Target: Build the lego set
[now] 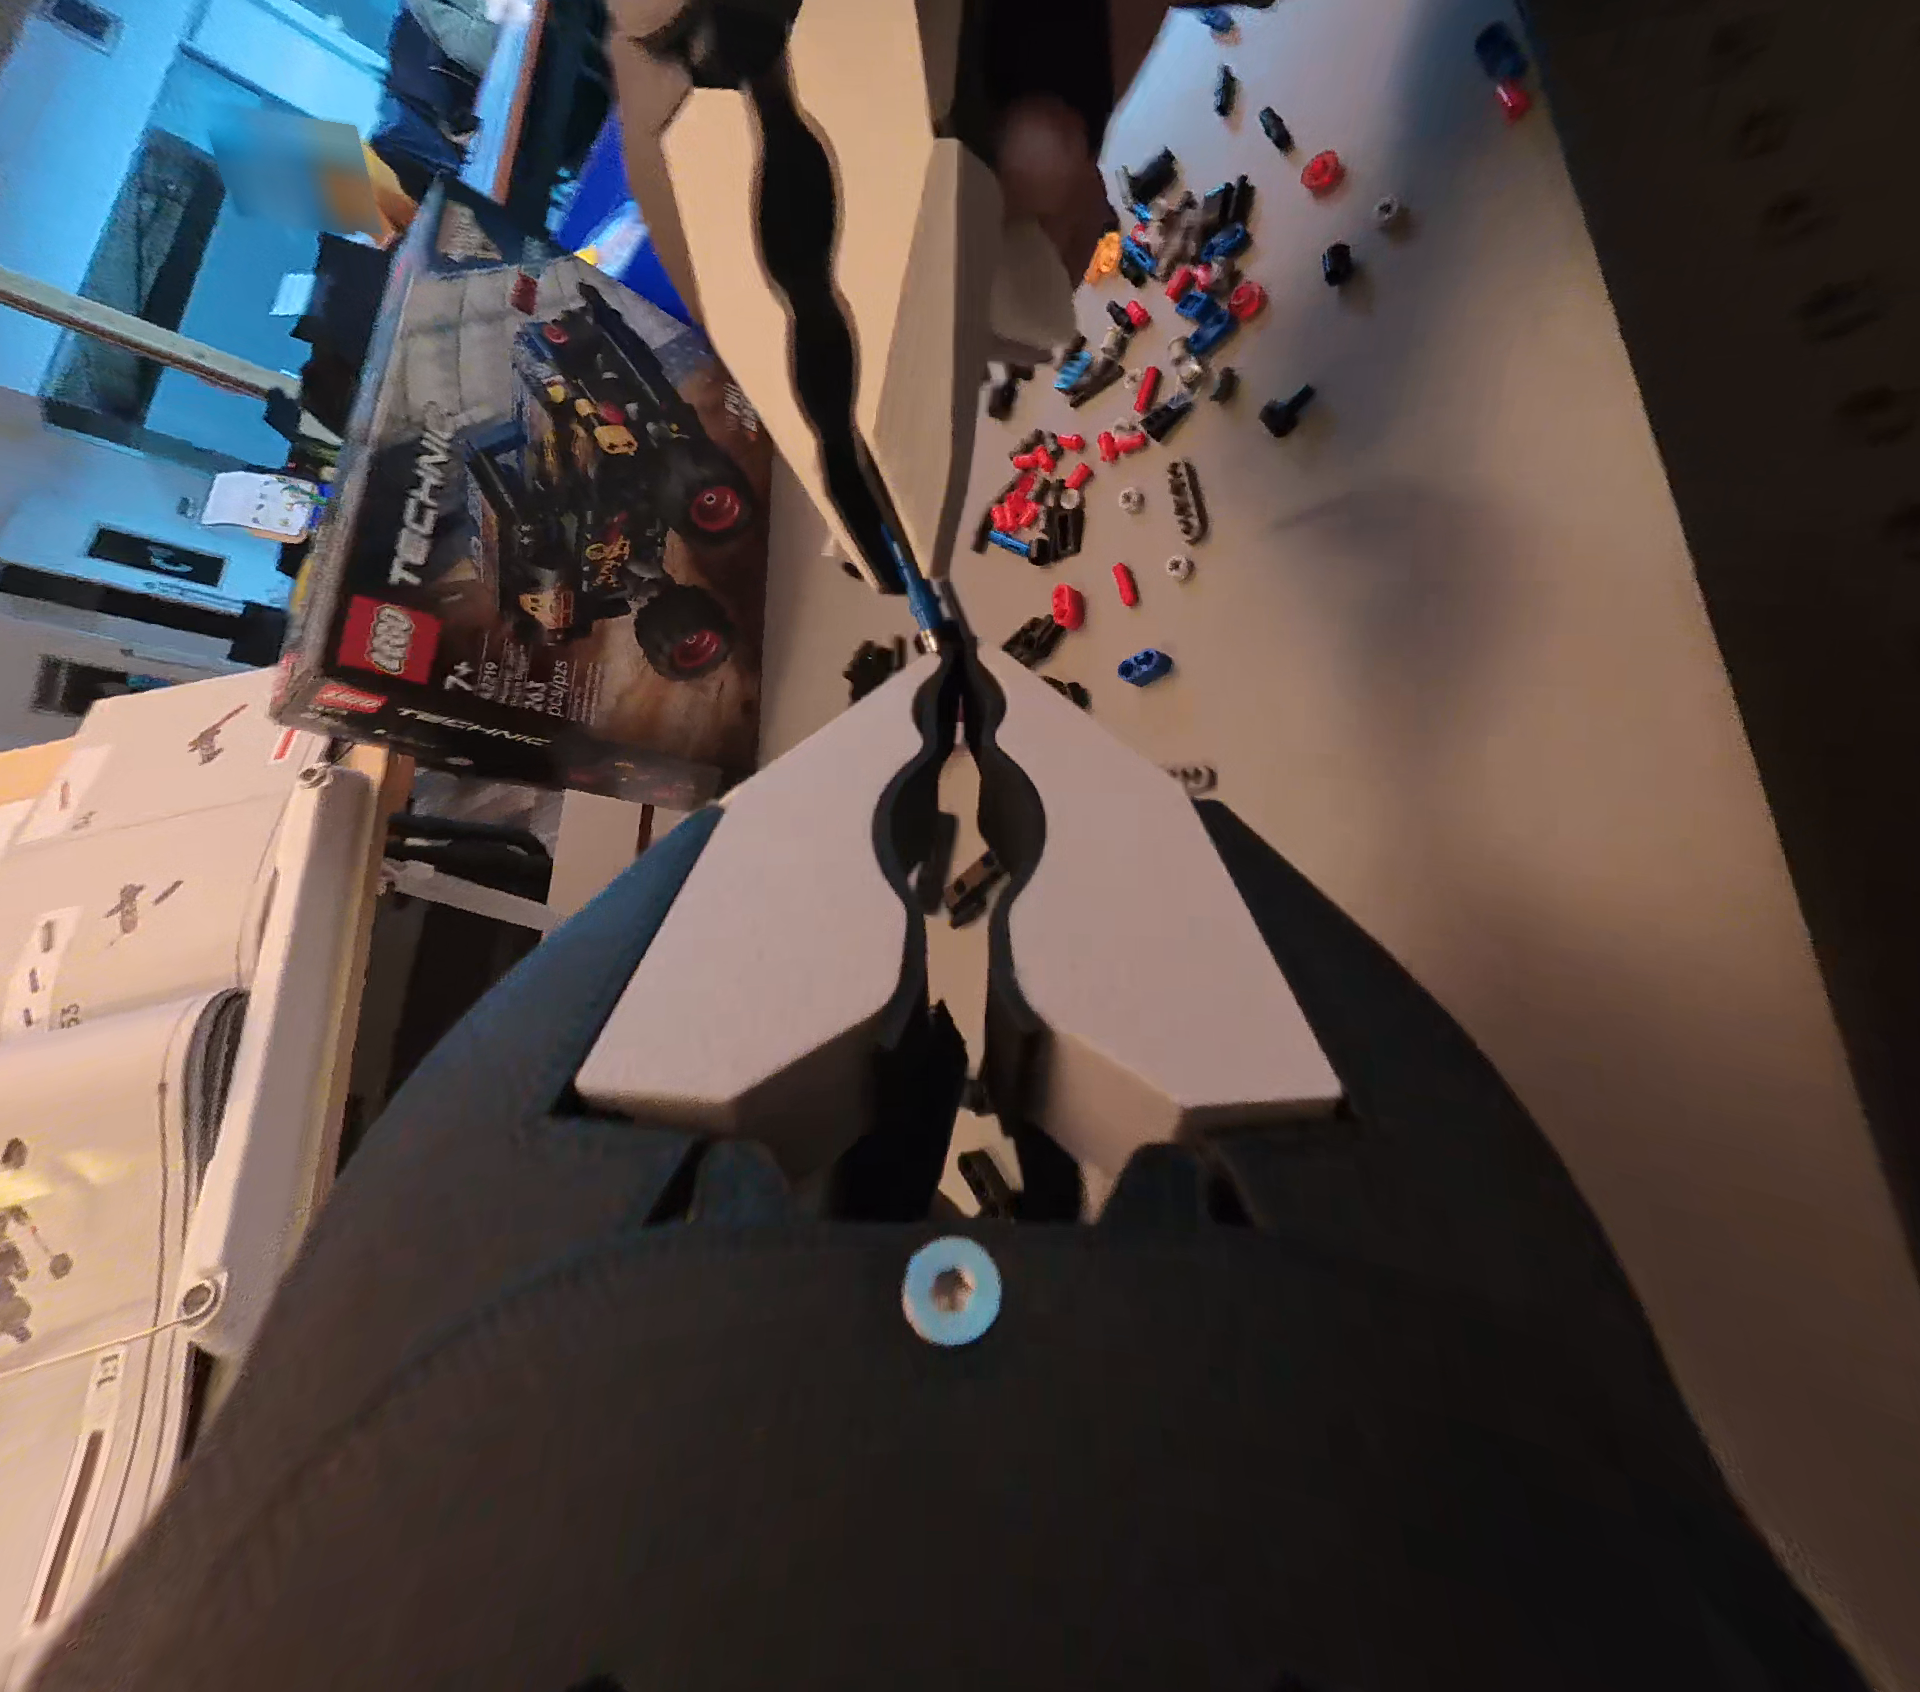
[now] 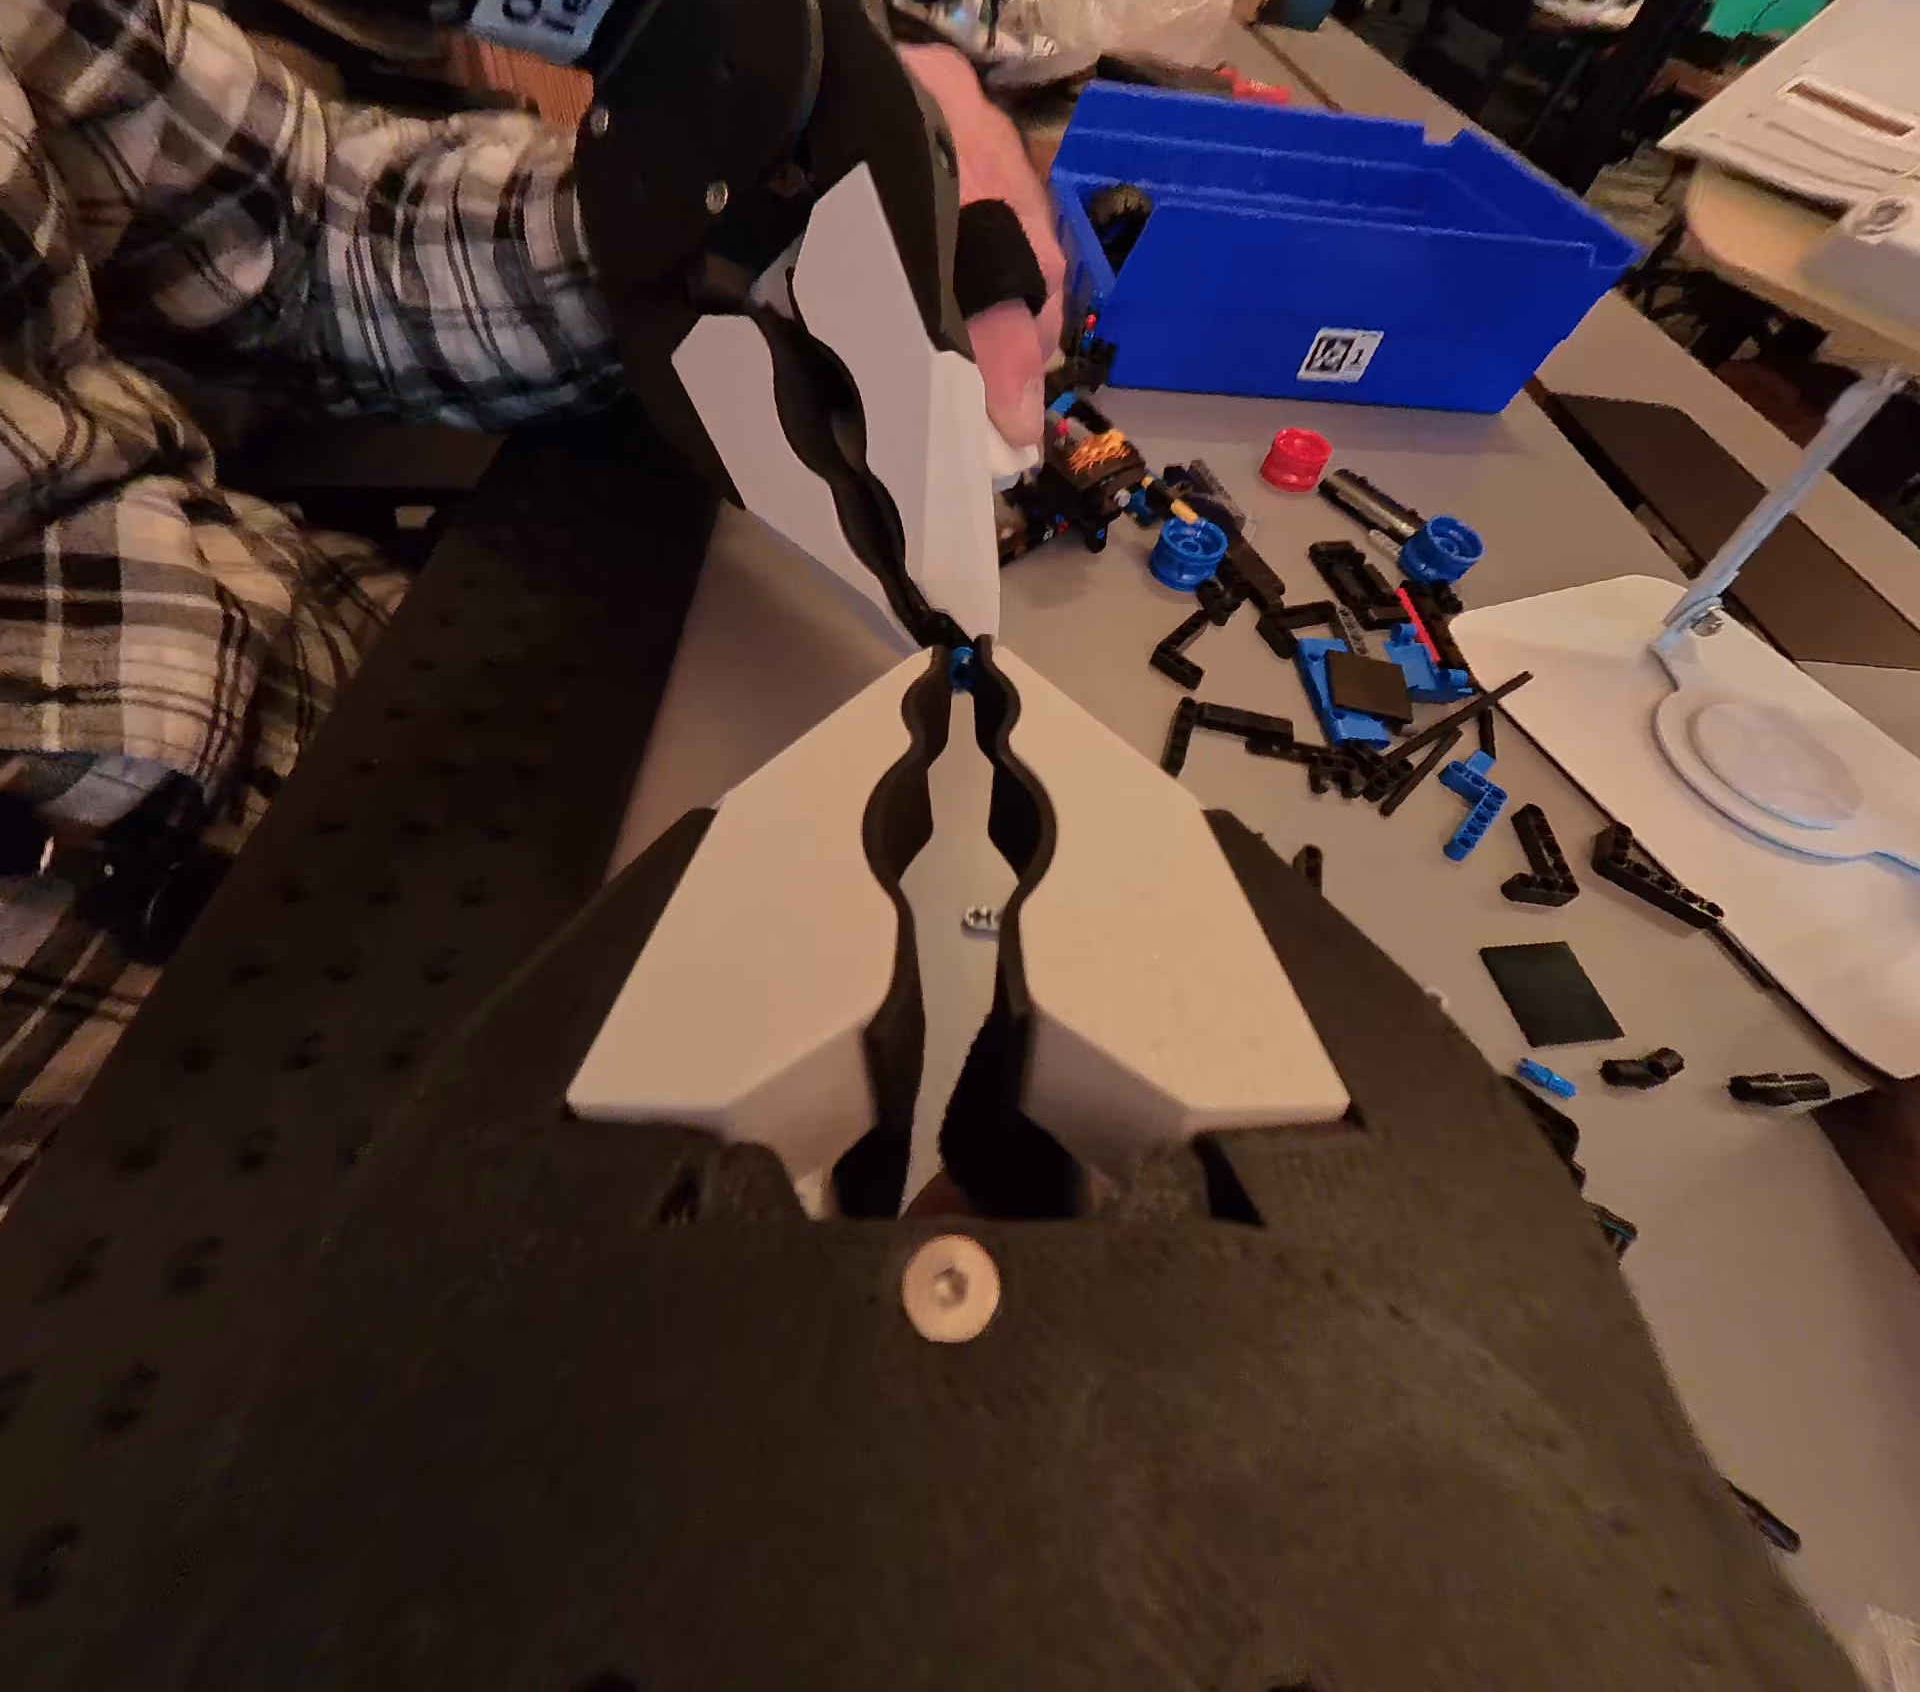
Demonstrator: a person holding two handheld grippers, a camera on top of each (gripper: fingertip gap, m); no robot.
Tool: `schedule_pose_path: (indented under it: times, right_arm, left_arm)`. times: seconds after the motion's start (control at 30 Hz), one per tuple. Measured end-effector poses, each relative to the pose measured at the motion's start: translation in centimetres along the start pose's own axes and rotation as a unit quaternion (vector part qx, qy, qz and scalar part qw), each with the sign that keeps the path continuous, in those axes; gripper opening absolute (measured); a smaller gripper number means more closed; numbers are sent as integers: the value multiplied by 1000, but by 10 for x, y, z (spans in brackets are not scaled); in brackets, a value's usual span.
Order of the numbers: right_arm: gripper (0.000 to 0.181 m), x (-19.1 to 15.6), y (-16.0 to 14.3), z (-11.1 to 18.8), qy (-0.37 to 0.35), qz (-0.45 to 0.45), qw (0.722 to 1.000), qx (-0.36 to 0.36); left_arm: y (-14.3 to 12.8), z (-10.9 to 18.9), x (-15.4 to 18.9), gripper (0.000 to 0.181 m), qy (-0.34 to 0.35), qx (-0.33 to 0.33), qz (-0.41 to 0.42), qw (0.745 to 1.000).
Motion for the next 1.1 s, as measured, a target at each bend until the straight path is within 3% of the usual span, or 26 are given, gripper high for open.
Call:
schedule_pose_path:
  times: [0.1,0.2,0.37,0.9,1.1]
  right_arm:
    - [1,4,7,6,-8,-15,999,42]
    - [1,6,8,7,-11,-24,998,57]
    - [1,7,8,7,-17,-27,998,61]
    - [1,7,1,-3,-31,-22,999,21]
    - [1,11,5,0,-27,-46,997,59]
  left_arm:
    - [3,4,-8,0,31,33,38,998]
    - [4,4,-13,15,56,49,58,996]
    - [5,-1,-13,4,78,51,55,994]
    - [4,-10,-8,3,79,14,30,996]
    - [4,-7,-14,4,99,36,42,994]
Point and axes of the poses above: each gripper's, where its closed fingertips meet, z back along the fingers, y out of its top, x = y × z across the jaws, the point moved 8 cm from there along z, back along the fingers, and after that the axes turned 3 degrees about -y, right-handed, at the moved point
